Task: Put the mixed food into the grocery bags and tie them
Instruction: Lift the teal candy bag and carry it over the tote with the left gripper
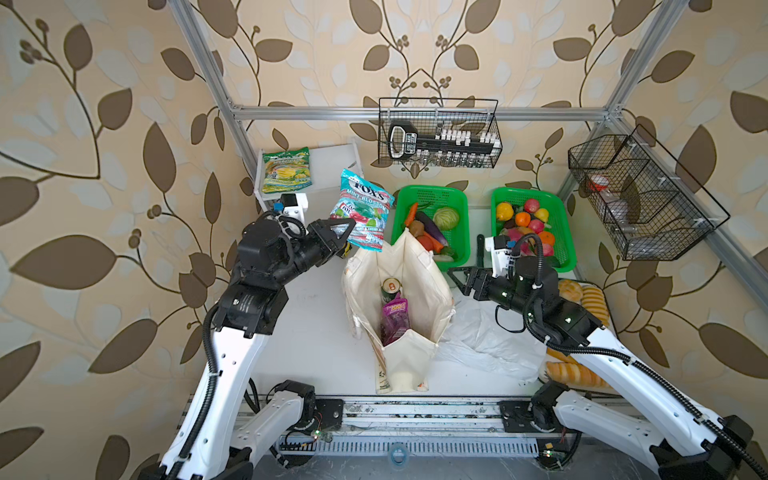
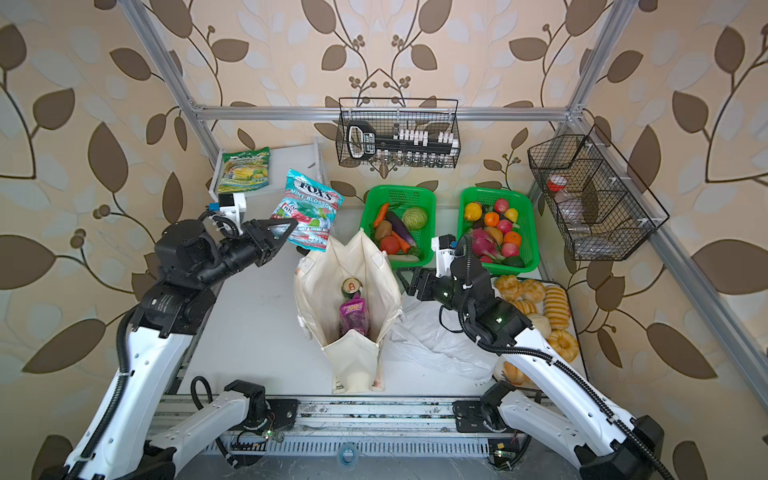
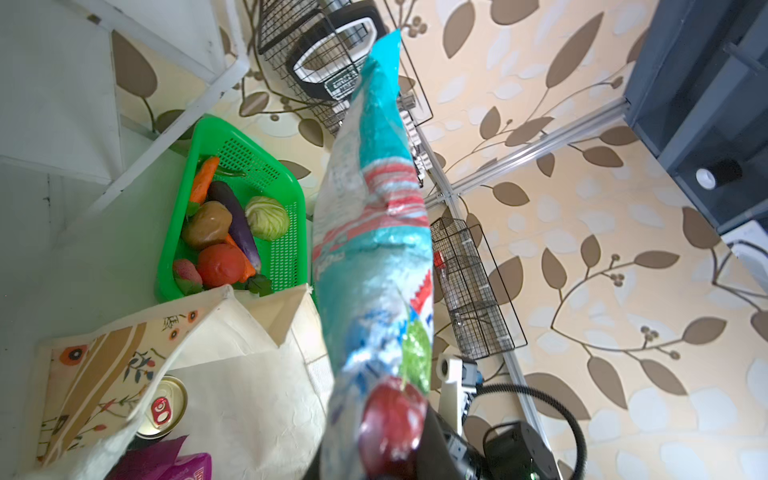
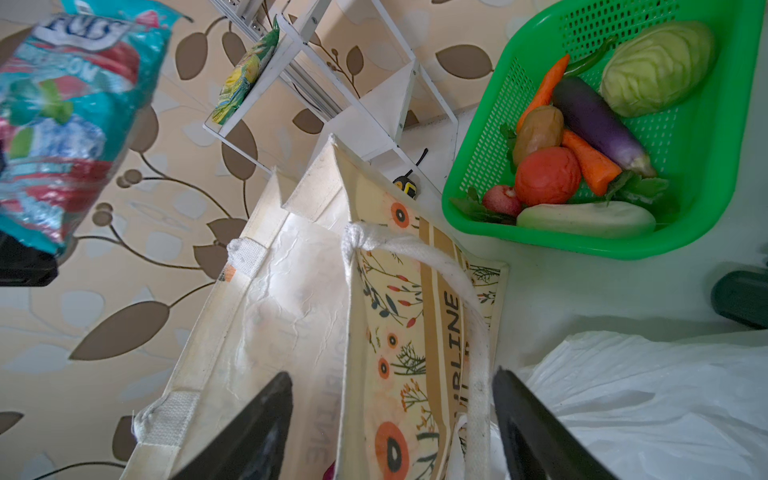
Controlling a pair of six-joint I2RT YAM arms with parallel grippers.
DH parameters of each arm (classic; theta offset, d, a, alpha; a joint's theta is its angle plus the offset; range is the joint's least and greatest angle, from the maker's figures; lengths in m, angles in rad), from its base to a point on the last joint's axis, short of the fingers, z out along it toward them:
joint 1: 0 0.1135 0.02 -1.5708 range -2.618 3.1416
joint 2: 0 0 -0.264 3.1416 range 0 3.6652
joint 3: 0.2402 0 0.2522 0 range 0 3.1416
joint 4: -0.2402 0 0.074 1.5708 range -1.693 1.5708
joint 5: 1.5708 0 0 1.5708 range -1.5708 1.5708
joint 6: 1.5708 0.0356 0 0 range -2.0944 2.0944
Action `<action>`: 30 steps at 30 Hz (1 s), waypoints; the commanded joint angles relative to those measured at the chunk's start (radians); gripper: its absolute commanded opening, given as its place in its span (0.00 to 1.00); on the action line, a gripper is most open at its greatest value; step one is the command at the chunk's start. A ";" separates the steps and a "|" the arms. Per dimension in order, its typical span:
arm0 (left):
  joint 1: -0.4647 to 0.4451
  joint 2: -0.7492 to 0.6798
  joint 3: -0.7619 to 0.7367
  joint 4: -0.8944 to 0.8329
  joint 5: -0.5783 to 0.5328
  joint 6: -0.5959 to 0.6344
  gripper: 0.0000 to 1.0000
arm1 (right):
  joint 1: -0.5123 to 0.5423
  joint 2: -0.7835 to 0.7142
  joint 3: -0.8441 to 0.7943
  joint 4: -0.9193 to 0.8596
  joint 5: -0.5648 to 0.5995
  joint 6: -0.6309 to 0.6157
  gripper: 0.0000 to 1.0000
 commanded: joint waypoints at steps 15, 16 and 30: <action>-0.139 0.152 0.152 -0.725 0.233 0.638 0.00 | -0.003 0.010 0.017 0.012 -0.028 0.026 0.76; -0.151 0.170 0.161 -0.760 0.216 0.653 0.00 | -0.004 0.008 0.018 0.009 -0.027 0.028 0.76; -0.376 0.366 0.290 -0.916 -0.013 0.535 0.00 | 0.018 0.047 0.023 0.010 -0.093 0.020 0.77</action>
